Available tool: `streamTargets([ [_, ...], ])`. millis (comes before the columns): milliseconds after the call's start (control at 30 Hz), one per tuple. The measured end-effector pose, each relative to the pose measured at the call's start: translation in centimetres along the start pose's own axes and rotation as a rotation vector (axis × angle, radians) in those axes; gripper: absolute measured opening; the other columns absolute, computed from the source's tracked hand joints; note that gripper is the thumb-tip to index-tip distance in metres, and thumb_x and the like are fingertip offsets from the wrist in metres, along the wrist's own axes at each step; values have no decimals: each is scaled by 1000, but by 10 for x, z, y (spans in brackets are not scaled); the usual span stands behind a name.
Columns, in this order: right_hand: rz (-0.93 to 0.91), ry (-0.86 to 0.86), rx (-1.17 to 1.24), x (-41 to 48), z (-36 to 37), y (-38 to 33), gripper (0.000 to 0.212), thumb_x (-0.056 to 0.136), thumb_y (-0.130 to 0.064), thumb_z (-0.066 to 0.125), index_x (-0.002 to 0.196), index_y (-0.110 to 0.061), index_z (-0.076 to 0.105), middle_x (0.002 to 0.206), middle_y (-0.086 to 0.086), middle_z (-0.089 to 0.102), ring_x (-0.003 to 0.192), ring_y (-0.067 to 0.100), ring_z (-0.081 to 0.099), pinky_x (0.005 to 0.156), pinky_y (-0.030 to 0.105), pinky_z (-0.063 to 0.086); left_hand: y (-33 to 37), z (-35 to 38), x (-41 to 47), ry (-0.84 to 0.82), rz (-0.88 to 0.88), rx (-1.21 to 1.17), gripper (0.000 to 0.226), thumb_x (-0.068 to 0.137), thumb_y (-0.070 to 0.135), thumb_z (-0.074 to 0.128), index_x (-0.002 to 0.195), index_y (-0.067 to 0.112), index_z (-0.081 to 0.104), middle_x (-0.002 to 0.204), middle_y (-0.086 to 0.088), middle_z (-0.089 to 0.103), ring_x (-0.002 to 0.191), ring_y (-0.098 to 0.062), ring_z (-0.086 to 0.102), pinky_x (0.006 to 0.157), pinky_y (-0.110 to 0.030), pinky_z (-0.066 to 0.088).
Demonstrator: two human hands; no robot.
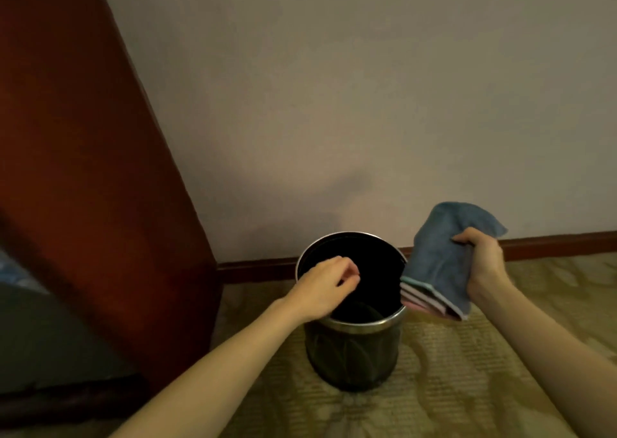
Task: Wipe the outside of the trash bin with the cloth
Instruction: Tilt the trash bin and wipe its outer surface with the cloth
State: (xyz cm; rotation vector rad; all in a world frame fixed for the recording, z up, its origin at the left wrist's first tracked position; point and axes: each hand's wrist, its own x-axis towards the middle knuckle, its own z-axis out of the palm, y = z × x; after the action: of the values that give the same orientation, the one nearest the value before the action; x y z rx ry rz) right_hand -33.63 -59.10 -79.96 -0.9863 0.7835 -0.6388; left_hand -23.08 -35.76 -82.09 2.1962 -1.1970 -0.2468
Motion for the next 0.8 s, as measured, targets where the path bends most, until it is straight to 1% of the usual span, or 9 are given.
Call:
streamTargets([
  [67,11,50,27,-2,-18,14,49,48,-15,62,94,-2,66,101,20,68,93,35,66,83,48,52,5,14,-9,-81,63,78,27,94,40,44,108,21,57,105,4,59,95,-11,57,80,-38,50],
  [100,17,75,27,-5,-26,21,47,48,-13,62,94,-2,66,100,19,68,92,35,66,83,48,52,8,21,-13,-110,80,112,29,94,43,42,106,21,57,103,4,59,92,-11,57,77,-38,51],
  [233,37,148,32,-18,-50,49,30,53,-8,62,82,-6,66,85,14,69,79,32,67,64,38,52,15,46,-24,-142,138,263,35,94,49,37,94,18,54,91,1,60,79,-16,58,63,-39,49],
  [333,73,157,15,-22,-65,69,37,49,-9,64,86,-5,66,82,14,70,74,31,69,56,33,51,13,59,-28,-118,175,378,37,96,47,35,94,15,54,94,-3,58,84,-22,58,62,-39,48],
  [433,120,156,-13,-26,-74,89,50,46,-11,67,95,-1,66,88,18,70,80,34,68,62,38,53,10,70,-29,-40,202,498,39,97,46,32,91,15,55,92,-3,62,84,-24,60,58,-36,43],
  [500,136,163,-41,-29,-78,103,55,43,-15,68,96,-2,66,89,20,71,82,36,68,65,40,53,9,74,-28,2,184,517,41,97,46,31,86,16,56,90,-2,63,82,-23,61,58,-35,42],
  [600,155,181,-81,-35,-85,119,54,43,-16,69,94,-1,64,85,20,70,78,35,67,59,37,51,11,78,-27,26,151,516,43,97,46,30,80,17,55,86,-2,64,80,-23,61,59,-36,42],
  [667,152,177,-109,-38,-89,126,53,47,-15,69,97,-1,62,86,20,69,78,35,67,59,38,52,14,80,-28,25,143,500,37,97,45,31,76,20,49,86,-2,64,80,-23,61,59,-34,38],
  [800,159,153,-177,-44,-100,133,38,56,-12,70,91,-2,62,81,17,70,75,34,67,58,37,51,25,80,-32,-20,135,451,34,99,42,30,78,20,46,82,-3,60,79,-26,61,61,-36,40],
])
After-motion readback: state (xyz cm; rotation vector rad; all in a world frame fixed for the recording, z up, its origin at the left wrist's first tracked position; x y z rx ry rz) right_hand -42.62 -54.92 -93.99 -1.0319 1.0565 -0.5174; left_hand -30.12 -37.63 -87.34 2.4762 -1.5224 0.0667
